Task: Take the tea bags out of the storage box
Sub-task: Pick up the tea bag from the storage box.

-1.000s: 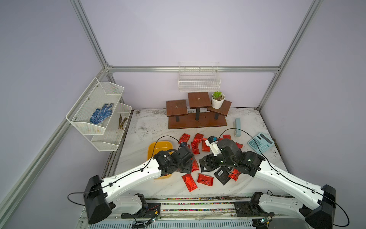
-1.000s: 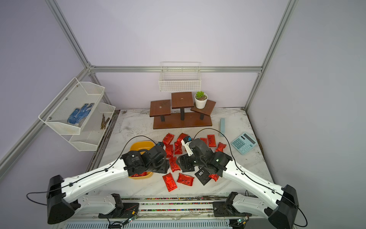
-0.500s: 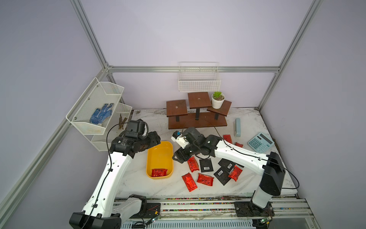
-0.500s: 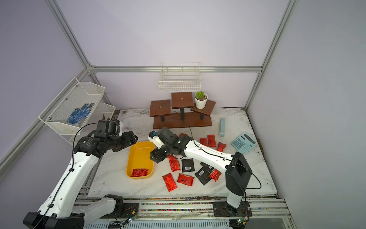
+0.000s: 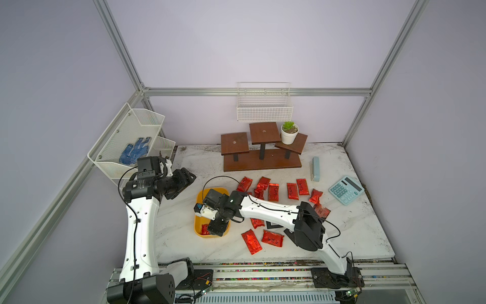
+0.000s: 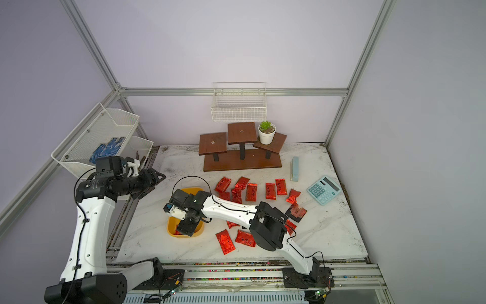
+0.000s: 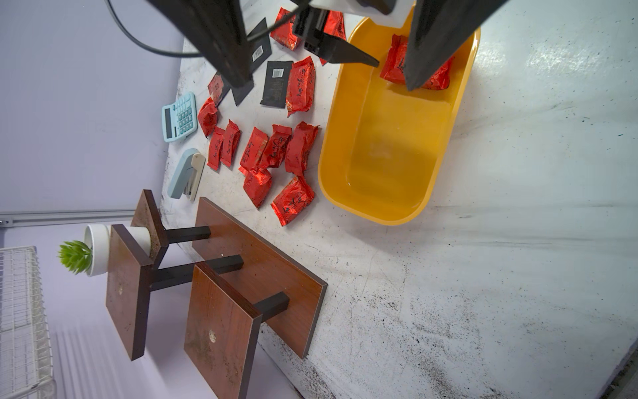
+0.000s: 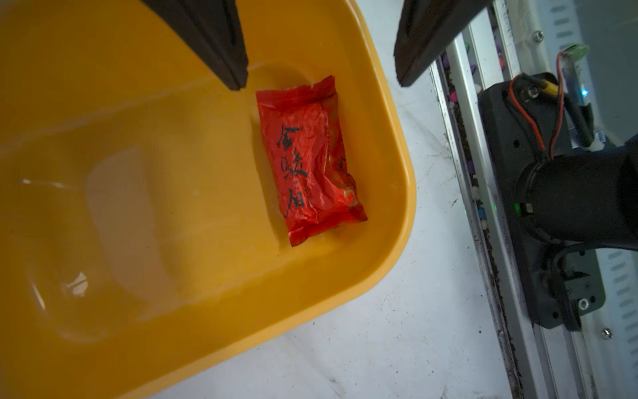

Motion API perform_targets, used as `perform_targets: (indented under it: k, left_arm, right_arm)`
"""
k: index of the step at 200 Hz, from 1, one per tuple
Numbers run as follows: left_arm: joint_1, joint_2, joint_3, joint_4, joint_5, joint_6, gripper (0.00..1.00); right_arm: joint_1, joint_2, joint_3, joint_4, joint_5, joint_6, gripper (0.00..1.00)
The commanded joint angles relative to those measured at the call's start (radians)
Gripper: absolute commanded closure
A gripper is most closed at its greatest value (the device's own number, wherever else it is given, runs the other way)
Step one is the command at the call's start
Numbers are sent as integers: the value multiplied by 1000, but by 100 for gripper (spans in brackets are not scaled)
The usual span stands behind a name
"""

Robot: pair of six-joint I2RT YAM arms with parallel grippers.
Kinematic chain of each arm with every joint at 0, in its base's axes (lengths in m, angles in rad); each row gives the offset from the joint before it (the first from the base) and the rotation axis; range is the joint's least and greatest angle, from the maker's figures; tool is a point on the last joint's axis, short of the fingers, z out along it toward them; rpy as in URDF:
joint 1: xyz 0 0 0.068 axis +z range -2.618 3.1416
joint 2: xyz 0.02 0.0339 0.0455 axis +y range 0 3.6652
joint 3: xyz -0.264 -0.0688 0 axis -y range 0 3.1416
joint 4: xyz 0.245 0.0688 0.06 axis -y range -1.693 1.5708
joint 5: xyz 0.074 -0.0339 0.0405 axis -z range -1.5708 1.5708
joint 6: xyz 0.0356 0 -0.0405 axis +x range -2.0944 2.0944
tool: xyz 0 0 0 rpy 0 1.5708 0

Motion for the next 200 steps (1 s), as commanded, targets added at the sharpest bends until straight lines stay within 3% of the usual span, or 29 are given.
perform_targets:
  k: [1,112,146,176,179,200]
  left_arm:
    - [10,-39,20,4,77,24,26]
    - [20,-50,-8,7,100,39,25]
    - [22,-45,-18,11,107,41,24]
    - [24,-45,-22,12,110,44,24]
    - [23,-46,-23,13,110,44,24]
    - [26,-54,-31,10,110,47,24]
  right_arm:
    - [6,37,57,-64,40,-34,27]
    - [10,194,227,-127,61,-53,27]
    - [18,225,205,-130,157,-52,27]
    - [24,269,218,-116,251,-16,32]
    - [24,275,221,-114,261,-11,38]
    - [26,297,236,-104,334,30,50]
